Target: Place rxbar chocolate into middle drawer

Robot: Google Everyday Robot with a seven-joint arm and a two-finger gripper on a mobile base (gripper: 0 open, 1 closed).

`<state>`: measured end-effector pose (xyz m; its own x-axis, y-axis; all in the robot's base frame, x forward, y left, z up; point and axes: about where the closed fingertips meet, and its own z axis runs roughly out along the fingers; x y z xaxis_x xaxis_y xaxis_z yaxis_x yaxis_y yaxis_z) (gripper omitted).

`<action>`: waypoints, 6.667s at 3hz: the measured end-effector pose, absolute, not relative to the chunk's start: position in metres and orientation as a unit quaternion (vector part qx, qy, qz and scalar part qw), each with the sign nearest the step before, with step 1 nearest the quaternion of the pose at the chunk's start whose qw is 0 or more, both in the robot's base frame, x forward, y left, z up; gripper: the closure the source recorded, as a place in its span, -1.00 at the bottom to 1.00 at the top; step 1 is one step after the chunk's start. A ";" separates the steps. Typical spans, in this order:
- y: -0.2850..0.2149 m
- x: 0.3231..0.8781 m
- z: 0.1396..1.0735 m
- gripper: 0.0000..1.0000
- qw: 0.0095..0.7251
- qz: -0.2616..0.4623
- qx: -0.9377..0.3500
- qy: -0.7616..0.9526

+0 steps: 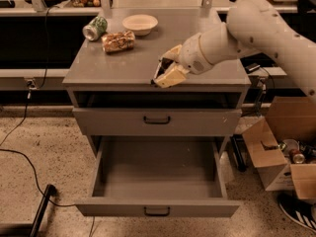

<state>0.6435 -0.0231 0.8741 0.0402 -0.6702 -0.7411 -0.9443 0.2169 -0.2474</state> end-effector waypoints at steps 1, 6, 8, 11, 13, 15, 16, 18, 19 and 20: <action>-0.058 0.620 0.867 1.00 0.385 0.165 -0.601 0.681; -0.172 0.568 0.790 1.00 0.318 0.157 -0.561 0.748; -0.130 0.504 0.736 1.00 0.301 0.217 -0.560 0.740; -0.110 0.535 0.643 1.00 0.314 0.206 -0.558 0.740; -0.095 0.573 0.529 1.00 0.374 0.226 -0.569 0.697; -0.090 0.586 0.460 0.62 0.379 0.269 -0.569 0.678; -0.086 0.586 0.430 0.17 0.353 0.282 -0.573 0.684; -0.081 0.584 0.428 -0.78 0.352 0.286 -0.574 0.682; -0.080 0.583 0.427 -1.00 0.352 0.287 -0.574 0.681; -0.079 0.583 0.427 -1.00 0.352 0.287 -0.574 0.681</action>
Offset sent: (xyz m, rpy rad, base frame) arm -0.0554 -0.1826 -0.0616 -0.2113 0.1098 -0.1962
